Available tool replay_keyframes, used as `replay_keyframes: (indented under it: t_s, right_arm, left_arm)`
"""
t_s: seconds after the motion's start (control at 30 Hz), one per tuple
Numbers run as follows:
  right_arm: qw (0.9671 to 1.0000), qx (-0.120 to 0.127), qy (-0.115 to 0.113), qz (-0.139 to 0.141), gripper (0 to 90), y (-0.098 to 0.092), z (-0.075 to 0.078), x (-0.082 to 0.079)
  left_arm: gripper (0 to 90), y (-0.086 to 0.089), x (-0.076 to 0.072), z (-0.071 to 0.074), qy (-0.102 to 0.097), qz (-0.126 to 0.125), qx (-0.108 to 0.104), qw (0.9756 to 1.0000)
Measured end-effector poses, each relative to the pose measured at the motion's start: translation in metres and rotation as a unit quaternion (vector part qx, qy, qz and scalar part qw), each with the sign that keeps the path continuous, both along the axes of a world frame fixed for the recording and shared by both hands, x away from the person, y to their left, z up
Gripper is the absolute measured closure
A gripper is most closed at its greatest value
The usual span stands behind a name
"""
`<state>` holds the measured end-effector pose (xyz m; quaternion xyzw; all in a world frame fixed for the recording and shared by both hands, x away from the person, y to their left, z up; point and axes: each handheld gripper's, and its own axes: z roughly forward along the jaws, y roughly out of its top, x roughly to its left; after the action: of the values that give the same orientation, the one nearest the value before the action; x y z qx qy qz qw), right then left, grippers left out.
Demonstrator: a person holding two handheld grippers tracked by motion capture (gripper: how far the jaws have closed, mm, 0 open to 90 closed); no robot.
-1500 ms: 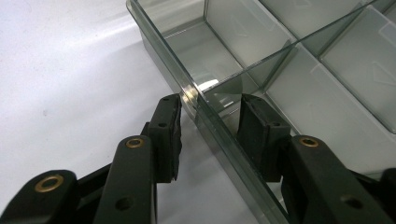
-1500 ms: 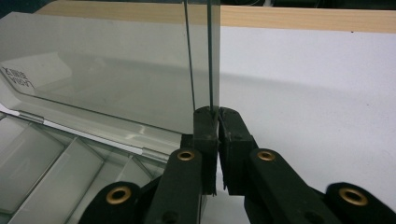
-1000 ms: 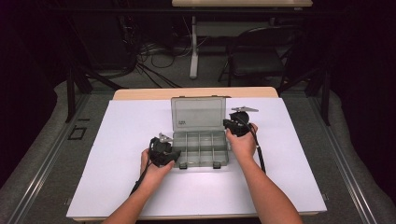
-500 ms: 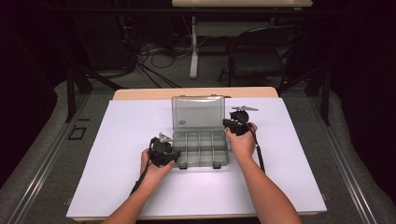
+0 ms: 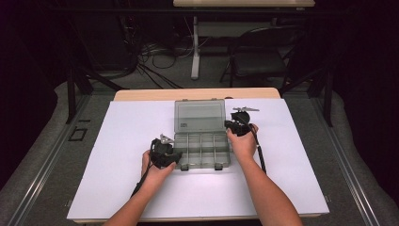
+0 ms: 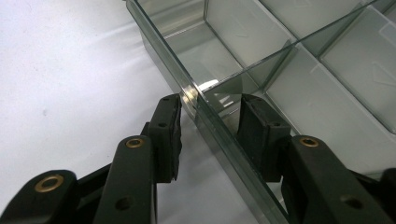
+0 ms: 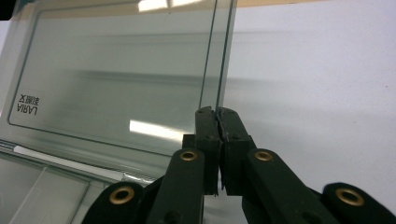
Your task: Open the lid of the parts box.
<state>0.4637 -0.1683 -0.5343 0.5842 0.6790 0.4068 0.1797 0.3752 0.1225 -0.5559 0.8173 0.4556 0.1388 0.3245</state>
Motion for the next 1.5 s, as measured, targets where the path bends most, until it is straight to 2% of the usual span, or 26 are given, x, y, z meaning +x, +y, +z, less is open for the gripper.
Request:
replay_keyframes:
  t_s: [0.33, 0.37, 0.43, 0.8, 0.97, 1.07, 1.23, 1.4, 1.43, 1.5]
  right_arm:
    - [0.9999, 0.004, 0.009, -0.002, 88.4, 0.000, -0.005, 0.002]
    - [0.9999, 0.000, 0.017, -0.001, 88.4, -0.001, -0.004, 0.002]
    - [0.9999, 0.002, 0.011, 0.000, 88.5, -0.001, -0.006, 0.003]
    - [0.9998, 0.003, 0.020, -0.002, 88.4, 0.000, -0.008, 0.003]
    - [0.9999, -0.001, 0.015, 0.000, 88.3, 0.000, -0.009, 0.003]
    - [0.9999, -0.005, 0.015, 0.003, 84.5, 0.001, -0.008, 0.002]
    - [0.9999, -0.013, 0.001, 0.009, 78.5, 0.002, -0.004, -0.002]
    - [0.9995, -0.021, -0.017, 0.018, 63.0, 0.001, 0.002, -0.012]
    - [0.9995, -0.021, -0.017, 0.018, 63.0, 0.001, 0.002, -0.012]
    - [0.9988, -0.033, -0.027, 0.023, 57.8, -0.001, 0.002, -0.015]
  left_arm:
    - [59.6, 0.000, 0.000, 0.000, -0.002, 0.001, 0.000, 1.0000]
    - [59.6, 0.000, 0.000, 0.000, -0.002, 0.003, -0.001, 1.0000]
    - [59.6, 0.000, 0.000, 0.000, -0.002, 0.003, -0.001, 1.0000]
    - [59.6, 0.000, -0.001, -0.001, -0.002, 0.004, -0.002, 1.0000]
    - [59.6, 0.000, -0.001, -0.001, -0.002, 0.005, -0.002, 1.0000]
    - [59.6, 0.000, -0.001, -0.001, -0.003, 0.005, -0.002, 1.0000]
    - [59.5, 0.000, -0.001, -0.001, -0.004, 0.004, -0.003, 1.0000]
    - [59.5, 0.000, -0.001, -0.001, -0.003, 0.004, -0.004, 1.0000]
    - [59.5, 0.000, -0.001, -0.001, -0.003, 0.004, -0.004, 1.0000]
    - [59.5, 0.000, -0.001, -0.001, -0.003, 0.004, -0.004, 1.0000]
